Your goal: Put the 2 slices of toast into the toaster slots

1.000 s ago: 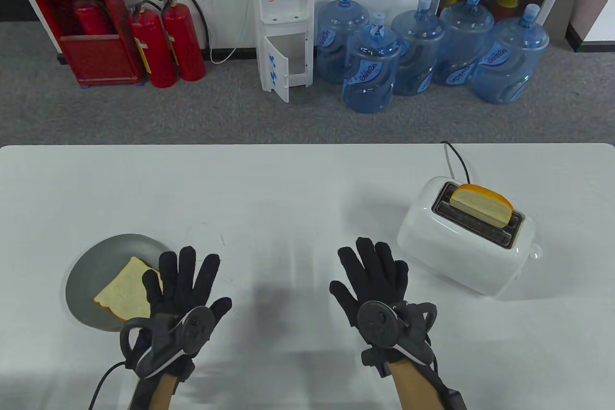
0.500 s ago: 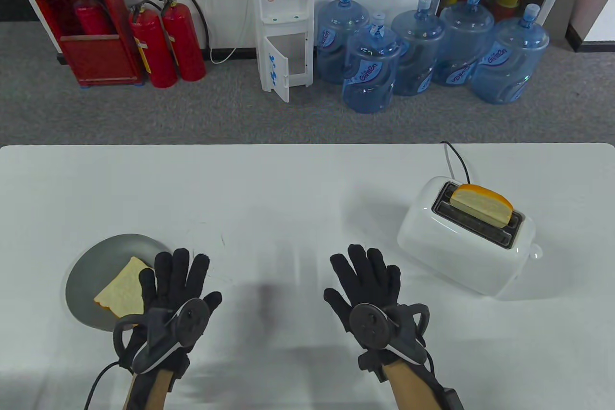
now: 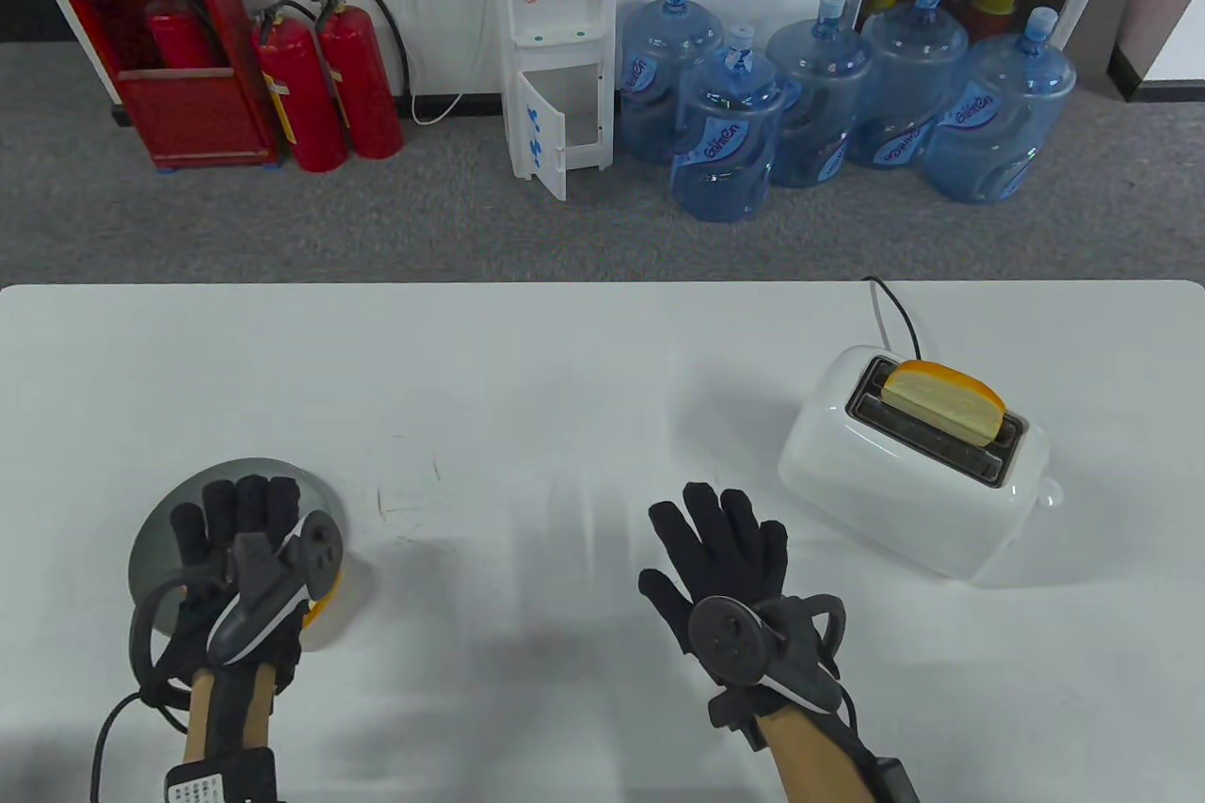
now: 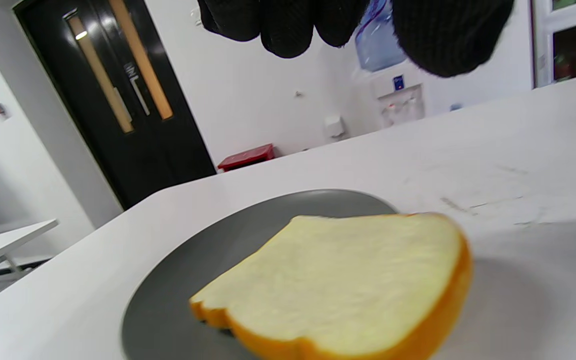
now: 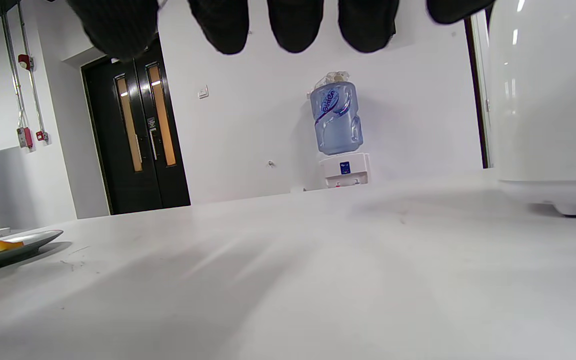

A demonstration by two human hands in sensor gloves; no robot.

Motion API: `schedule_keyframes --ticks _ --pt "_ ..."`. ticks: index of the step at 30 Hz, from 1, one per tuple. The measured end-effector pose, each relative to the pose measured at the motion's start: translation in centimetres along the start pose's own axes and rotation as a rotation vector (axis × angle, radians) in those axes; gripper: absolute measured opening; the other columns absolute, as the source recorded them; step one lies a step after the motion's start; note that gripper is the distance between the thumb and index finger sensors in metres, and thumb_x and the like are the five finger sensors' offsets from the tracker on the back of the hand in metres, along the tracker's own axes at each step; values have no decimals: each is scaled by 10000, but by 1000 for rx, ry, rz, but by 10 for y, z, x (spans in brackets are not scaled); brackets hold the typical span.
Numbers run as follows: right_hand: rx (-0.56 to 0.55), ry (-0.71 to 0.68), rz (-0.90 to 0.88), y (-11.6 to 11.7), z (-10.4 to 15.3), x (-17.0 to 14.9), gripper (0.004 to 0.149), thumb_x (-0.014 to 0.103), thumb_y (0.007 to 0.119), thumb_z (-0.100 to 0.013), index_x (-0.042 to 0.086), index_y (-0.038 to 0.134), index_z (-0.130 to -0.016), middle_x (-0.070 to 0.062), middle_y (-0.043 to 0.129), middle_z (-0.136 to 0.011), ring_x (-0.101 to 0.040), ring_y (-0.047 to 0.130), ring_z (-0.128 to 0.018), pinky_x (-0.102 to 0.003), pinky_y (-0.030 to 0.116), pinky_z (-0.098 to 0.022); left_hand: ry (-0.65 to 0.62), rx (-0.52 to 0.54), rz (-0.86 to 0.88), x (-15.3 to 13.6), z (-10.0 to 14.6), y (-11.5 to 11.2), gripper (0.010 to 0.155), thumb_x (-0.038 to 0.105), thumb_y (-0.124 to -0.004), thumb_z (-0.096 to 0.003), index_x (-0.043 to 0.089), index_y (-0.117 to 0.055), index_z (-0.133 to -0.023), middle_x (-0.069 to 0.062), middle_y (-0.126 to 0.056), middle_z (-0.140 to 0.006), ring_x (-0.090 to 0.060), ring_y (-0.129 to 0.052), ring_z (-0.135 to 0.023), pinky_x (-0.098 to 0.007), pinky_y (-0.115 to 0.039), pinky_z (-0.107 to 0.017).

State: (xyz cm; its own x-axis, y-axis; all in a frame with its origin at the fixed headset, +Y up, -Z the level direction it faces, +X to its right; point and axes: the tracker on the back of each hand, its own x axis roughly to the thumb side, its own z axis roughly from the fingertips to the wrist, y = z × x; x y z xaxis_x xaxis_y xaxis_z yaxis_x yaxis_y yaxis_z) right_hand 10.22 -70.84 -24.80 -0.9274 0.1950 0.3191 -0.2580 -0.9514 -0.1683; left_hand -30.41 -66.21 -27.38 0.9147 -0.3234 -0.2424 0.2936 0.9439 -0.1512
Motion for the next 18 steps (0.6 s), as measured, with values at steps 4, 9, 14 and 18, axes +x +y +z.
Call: schedule_keyframes --ticks 4,9,14,18 --pt "-2 1 -5 1 0 -1 671 589 560 -699 274 377 -1262 -167 317 -1327 -520 399 -1163 -758 376 -749 25 -108 2 -5 -6 -11 780 555 -786 -503 297 -465 -1165 -17 -500 -1234 -314 -494 -1187 -495 -382 -844" --pt "-4 3 -7 0 0 -3 671 589 559 -699 273 376 -1263 -171 317 -1327 -516 403 -1164 -759 376 -748 1 -258 18 0 -7 -33 836 584 -798 -478 285 -441 -1174 -27 -487 -1239 -322 -488 -1189 -501 -381 -845" --pt "-4 8 -18 0 1 -5 672 590 560 -699 273 376 -1263 -169 318 -1327 -524 404 -1162 -758 376 -748 0 -340 -13 8 -6 -51 867 595 -820 -459 287 -442 -1176 -23 -494 -1241 -318 -497 -1195 -526 -365 -838" --pt "-6 7 -24 0 1 -6 671 589 558 -700 273 376 -1263 -170 316 -1328 -521 407 -1162 -759 375 -748 8 -363 2 6 -6 -60 873 588 -842 -447 294 -455 -1172 -12 -514 -1239 -309 -521 -1198 -550 -364 -830"
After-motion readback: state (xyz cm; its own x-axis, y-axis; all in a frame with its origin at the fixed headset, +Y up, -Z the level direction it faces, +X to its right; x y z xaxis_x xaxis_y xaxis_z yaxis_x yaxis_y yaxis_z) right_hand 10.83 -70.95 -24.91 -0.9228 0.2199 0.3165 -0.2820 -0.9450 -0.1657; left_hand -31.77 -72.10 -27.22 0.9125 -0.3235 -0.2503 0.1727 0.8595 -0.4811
